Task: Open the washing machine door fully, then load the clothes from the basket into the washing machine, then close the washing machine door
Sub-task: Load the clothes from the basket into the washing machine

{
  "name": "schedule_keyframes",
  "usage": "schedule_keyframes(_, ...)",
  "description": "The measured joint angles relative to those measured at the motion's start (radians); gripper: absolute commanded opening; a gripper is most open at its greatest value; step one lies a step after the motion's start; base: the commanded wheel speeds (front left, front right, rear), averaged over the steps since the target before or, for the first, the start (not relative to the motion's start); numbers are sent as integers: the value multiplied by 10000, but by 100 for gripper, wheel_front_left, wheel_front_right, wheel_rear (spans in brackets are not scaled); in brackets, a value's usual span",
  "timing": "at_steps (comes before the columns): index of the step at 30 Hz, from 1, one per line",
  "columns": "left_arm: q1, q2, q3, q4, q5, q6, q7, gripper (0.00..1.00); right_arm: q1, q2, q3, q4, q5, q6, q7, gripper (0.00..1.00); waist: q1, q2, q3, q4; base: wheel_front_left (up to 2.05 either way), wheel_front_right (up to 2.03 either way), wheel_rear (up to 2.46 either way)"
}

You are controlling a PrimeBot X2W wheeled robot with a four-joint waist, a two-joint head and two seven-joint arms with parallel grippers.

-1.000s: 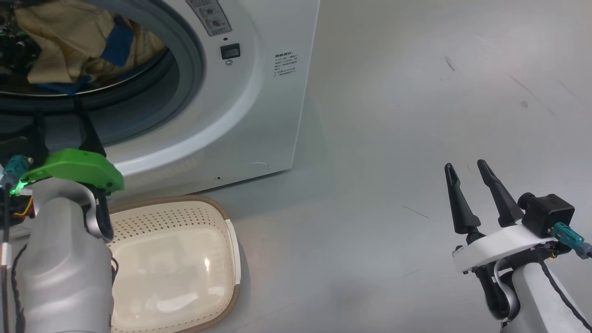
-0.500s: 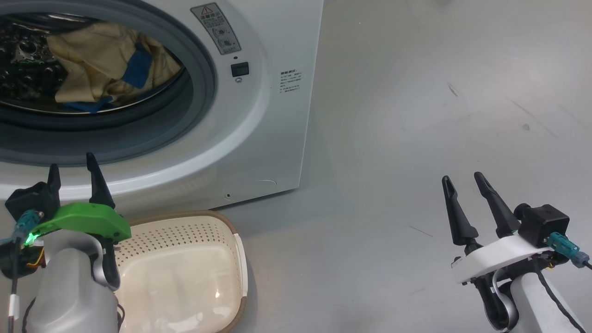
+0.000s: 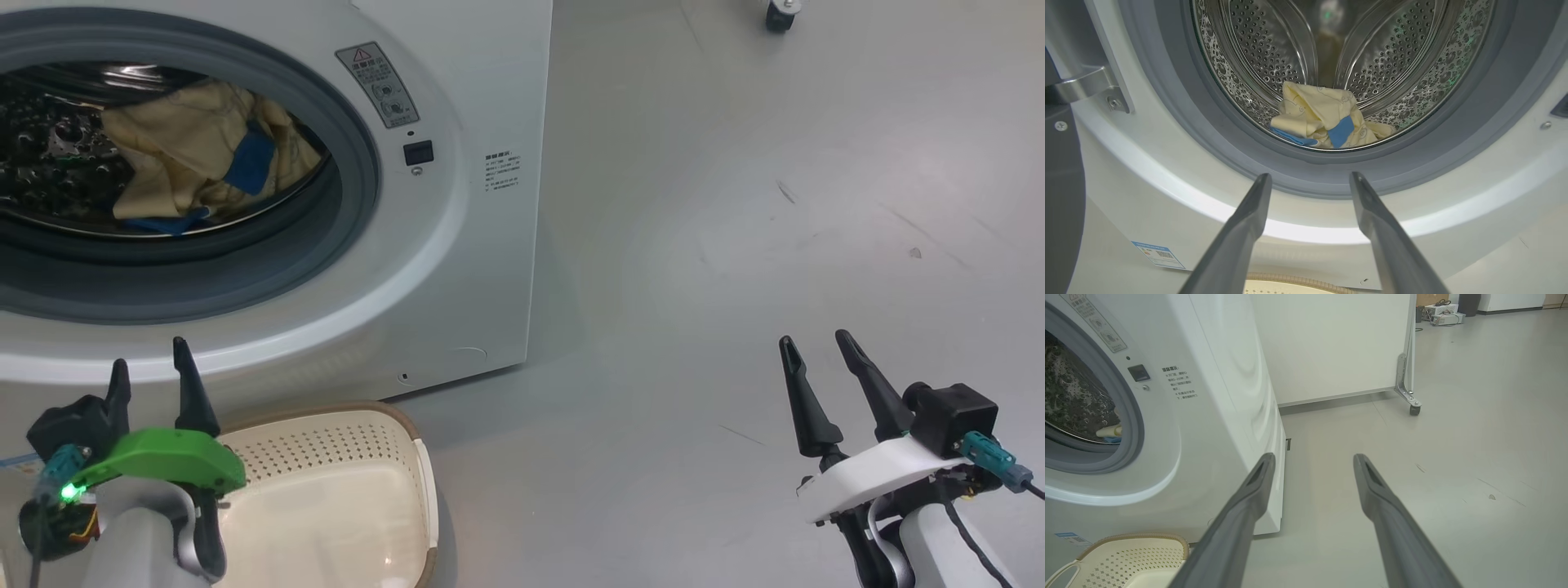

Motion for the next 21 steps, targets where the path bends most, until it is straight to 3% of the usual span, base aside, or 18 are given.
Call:
schedule_keyframes(6,590,2,-529,-284,-729,-341,0,100,198,-8,-75,-6,-8,0,0,100,0,0,-268,-49,0,0,0)
schedule_keyframes(21,1822,12,-938,-1058,-848,-150,0,100,394,-128,-163,-15,-100,0,0,100,0,0,-752,71,0,0,0)
